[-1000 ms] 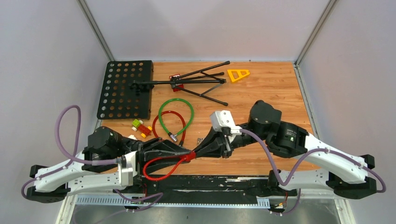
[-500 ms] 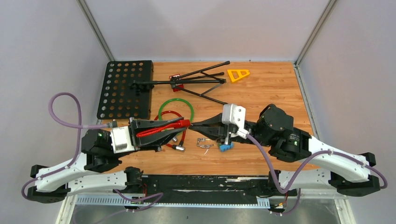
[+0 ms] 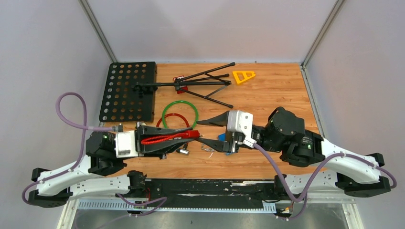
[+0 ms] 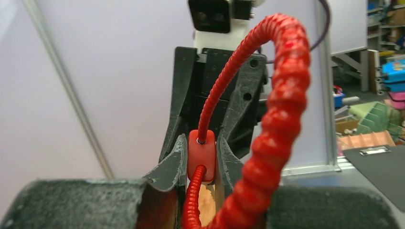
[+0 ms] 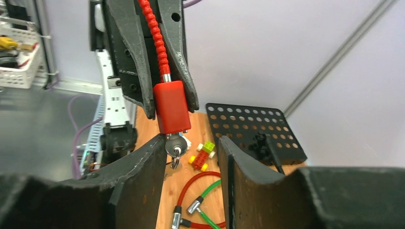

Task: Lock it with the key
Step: Lock the lock.

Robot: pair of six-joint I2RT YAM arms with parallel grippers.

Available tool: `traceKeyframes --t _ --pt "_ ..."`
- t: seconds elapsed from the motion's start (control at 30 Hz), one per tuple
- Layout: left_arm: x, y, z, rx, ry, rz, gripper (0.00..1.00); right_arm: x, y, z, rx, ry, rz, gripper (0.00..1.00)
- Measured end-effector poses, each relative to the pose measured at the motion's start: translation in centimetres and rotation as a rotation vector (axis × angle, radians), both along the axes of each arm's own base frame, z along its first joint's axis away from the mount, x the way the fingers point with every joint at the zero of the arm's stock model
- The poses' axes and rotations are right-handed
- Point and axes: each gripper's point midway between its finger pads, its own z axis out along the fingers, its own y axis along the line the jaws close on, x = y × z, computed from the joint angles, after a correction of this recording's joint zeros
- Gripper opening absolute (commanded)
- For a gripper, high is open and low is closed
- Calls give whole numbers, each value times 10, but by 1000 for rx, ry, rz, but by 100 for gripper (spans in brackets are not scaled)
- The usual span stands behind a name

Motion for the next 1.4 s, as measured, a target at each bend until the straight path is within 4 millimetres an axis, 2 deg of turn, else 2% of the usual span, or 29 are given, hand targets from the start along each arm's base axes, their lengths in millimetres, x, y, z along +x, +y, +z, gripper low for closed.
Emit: traceKeyframes --t 0.27,0.4,0.47,0.57,0.73,1.27,1.4 --pt "-32 2 8 7 -100 -150 0 -37 -4 16 -52 54 191 28" --pt "-43 0 7 24 -132 -209 0 -51 -6 17 -78 80 267 26" --pt "-47 0 7 31 -145 -232 0 -57 -7 16 -94 93 297 30" --pt "-52 -1 5 43 -154 -255 0 -61 -5 13 -110 108 318 34" --pt "-57 0 3 51 -169 -283 0 -65 -3 10 -127 121 347 24" --pt "-69 4 2 54 -203 -340 0 -74 5 5 -159 152 413 31" --pt "-72 5 0 58 -213 -356 0 -76 7 2 -167 161 431 28"
